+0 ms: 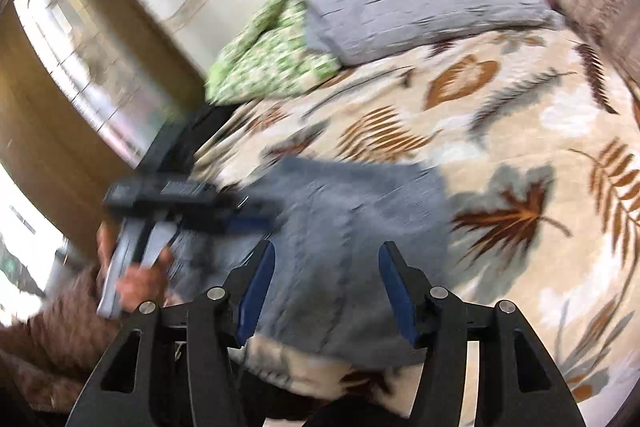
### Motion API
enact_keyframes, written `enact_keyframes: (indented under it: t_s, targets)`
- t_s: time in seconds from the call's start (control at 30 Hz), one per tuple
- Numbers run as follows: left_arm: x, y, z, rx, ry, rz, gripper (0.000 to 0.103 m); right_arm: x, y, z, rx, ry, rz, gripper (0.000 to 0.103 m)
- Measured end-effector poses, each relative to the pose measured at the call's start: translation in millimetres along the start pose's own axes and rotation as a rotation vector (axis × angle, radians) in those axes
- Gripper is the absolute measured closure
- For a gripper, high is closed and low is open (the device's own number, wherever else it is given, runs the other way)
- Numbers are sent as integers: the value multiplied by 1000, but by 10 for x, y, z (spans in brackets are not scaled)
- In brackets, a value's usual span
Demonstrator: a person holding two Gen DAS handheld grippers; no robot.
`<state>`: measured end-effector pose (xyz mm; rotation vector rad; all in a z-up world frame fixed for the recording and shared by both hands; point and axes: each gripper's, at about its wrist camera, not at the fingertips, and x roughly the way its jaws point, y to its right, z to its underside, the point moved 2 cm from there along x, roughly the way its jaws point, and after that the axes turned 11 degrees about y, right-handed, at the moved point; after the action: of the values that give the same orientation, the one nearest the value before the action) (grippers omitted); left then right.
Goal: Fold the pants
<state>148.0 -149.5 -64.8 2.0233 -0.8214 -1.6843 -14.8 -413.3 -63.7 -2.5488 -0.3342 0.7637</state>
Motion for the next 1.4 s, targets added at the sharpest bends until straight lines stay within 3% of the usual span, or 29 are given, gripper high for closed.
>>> enact_keyframes:
  t_s: [0.07, 0.2, 0.3, 0.33, 0.37, 0.4, 0.5, 0.57, 0.63, 0.73, 0.87, 1.03, 1.07, 1.17, 1.27, 1.33, 1.4]
  targets:
    - [52, 50, 20, 2, -12, 7, 50, 141, 196, -75, 54, -9, 38, 45]
    - [169, 91, 26, -10, -23, 9, 35, 462, 445, -166, 134, -33, 69, 45]
    - [319, 83, 47, -61, -62, 45, 36, 695, 643, -152, 189, -65, 80, 50]
    - [348, 122, 59, -63, -70, 71, 39, 769, 701, -121, 203, -85, 88, 73]
    - [348, 194, 63, -46, -65, 88, 53, 868, 742, -90, 219, -117, 68, 90]
    - [315, 295, 52, -12, -42, 92, 67, 931, 743, -112, 215, -136, 61, 94]
    - [196, 464, -29, 53, 45, 97, 79, 818, 557, -390, 108, -39, 39, 94]
    - [218, 450, -89, 88, 81, 22, 80, 777, 472, -528, 40, 11, 50, 94]
    - [348, 339, -94, 77, 53, -40, 83, 908, 475, -509, -32, -26, 97, 94]
    - [466, 229, -27, 78, 28, -72, 83, 1183, 600, -320, -82, -102, 174, 93]
    - [482, 206, -5, 92, 31, -82, 83, 1258, 798, -206, -30, -102, 170, 91]
    - [290, 221, -35, 56, 44, -20, 82, 1115, 805, -330, 39, -77, 110, 82]
    - [254, 221, -61, 49, 53, -11, 77, 1074, 809, -374, 57, -60, 103, 82]
    - [244, 209, -148, 7, 69, -13, 49, 999, 839, -474, 106, -33, 68, 82]
    - [325, 196, -110, -24, 25, -7, 48, 997, 680, -493, 100, -45, -8, 81]
    - [377, 203, 5, -17, -9, -15, 48, 1100, 515, -461, 45, -110, -52, 73]
    - [391, 235, 185, 8, -37, -15, 48, 1257, 356, -424, -36, -182, -56, 72]
